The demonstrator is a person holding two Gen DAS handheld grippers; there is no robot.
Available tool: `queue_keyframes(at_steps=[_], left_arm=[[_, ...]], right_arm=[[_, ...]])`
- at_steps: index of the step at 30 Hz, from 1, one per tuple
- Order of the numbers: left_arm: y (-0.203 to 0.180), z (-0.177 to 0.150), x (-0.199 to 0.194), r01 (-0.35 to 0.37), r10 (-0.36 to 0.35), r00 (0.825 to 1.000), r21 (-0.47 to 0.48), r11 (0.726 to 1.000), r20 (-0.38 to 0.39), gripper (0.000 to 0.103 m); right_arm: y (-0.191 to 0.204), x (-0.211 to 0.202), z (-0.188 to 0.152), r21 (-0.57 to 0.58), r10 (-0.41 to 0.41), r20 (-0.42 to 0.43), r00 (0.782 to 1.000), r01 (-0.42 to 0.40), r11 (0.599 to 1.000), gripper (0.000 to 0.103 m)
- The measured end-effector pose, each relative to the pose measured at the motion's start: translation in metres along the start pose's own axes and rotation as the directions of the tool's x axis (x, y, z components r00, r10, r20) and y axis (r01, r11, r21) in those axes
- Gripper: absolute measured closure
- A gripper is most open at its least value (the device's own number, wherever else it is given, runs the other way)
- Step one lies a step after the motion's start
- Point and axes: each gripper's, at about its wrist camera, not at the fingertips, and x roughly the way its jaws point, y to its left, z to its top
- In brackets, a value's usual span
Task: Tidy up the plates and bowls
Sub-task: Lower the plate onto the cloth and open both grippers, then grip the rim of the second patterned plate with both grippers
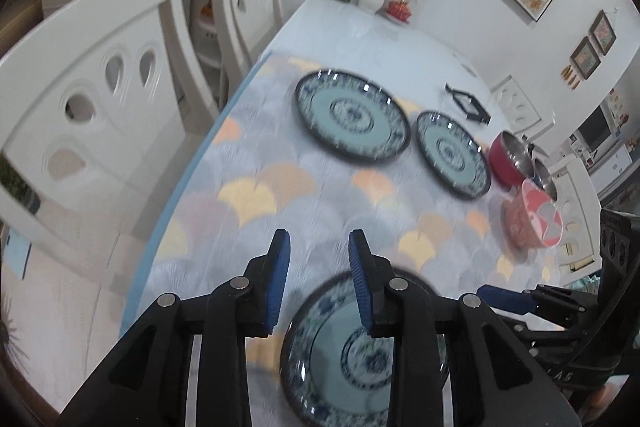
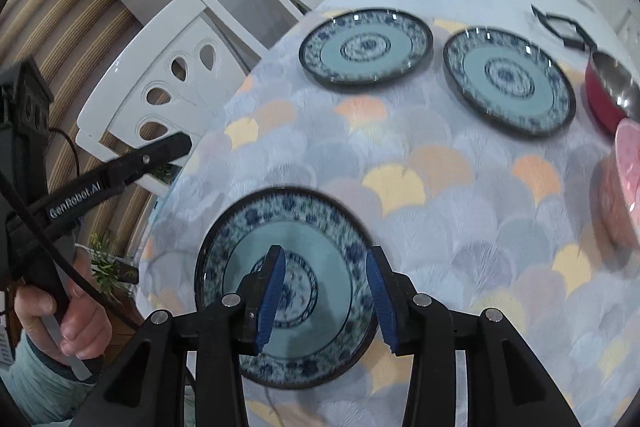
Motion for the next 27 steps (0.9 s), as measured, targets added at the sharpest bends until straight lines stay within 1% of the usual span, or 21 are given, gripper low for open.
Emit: queue_keyframes(at_steps=[1,2,4,5,7,9,11,15,16,18,20,21,24,27], left_arm=[[-0.002,0.006,0.001,0.002,-0.002,1.000,0.005,1.000,0.004,0.075],[-0.004,0.011,0.003,0.003,-0.003,1.000,0.007,1.000,0.006,0.072],[-0.005,0.024,0.009,0.010,-0.010,1.000,0.005,1.000,0.013,0.069],[-0.006,0.030,0.011,0.016,-0.016,1.000,0.003,1.000,0.018,0.067],[-0.007,0.043,0.017,0.026,-0.026,0.999,0.000,1.000,0.025,0.062],[-0.008,0.053,0.021,0.032,-0.032,0.999,-0.003,0.999,0.034,0.047],[-0.009,0.063,0.027,0.036,-0.036,0.998,-0.002,0.999,0.047,0.042],[-0.010,0.083,0.047,0.038,-0.038,0.999,0.003,0.999,0.032,0.041],[-0.010,0.088,0.054,0.040,-0.040,0.999,-0.001,0.999,0.025,0.041],[-0.010,0.096,0.067,0.048,-0.048,0.999,-0.014,0.999,0.011,0.041],[-0.010,0.104,0.081,0.049,-0.049,0.999,-0.022,0.999,-0.001,0.041],[-0.011,0.107,0.087,0.048,-0.049,0.999,-0.021,0.999,-0.004,0.043],[-0.014,0.113,0.104,0.048,-0.048,0.999,-0.014,0.999,-0.014,0.044],[-0.012,0.117,0.120,0.048,-0.049,0.998,-0.029,0.998,-0.038,0.044]], right_arm=[[-0.001,-0.001,0.005,-0.004,-0.004,0.008,1.000,0.004,1.000,0.062],[-0.003,-0.003,0.010,-0.004,-0.006,0.016,1.000,0.006,1.000,0.061],[-0.009,-0.008,0.023,0.006,-0.010,0.040,0.999,0.010,1.000,0.056],[-0.014,-0.011,0.032,0.016,-0.012,0.059,0.998,0.011,1.000,0.052],[-0.022,-0.017,0.047,0.031,-0.014,0.084,0.996,0.011,0.999,0.050],[-0.029,-0.021,0.064,0.041,-0.020,0.104,0.994,0.016,0.999,0.050],[-0.037,-0.023,0.082,0.048,-0.028,0.123,0.992,0.023,0.999,0.050],[-0.052,-0.020,0.115,0.051,-0.039,0.143,0.989,0.032,0.998,0.045],[-0.056,-0.017,0.124,0.051,-0.041,0.145,0.989,0.034,0.998,0.042],[-0.065,-0.010,0.142,0.058,-0.048,0.152,0.987,0.040,0.998,0.038],[-0.071,-0.002,0.156,0.069,-0.046,0.152,0.987,0.036,0.997,0.038],[-0.077,0.005,0.167,0.079,-0.044,0.149,0.988,0.033,0.996,0.038],[-0.089,0.019,0.185,0.105,-0.047,0.143,0.989,0.032,0.994,0.038],[-0.099,0.035,0.203,0.126,-0.046,0.132,0.990,0.030,0.992,0.038]])
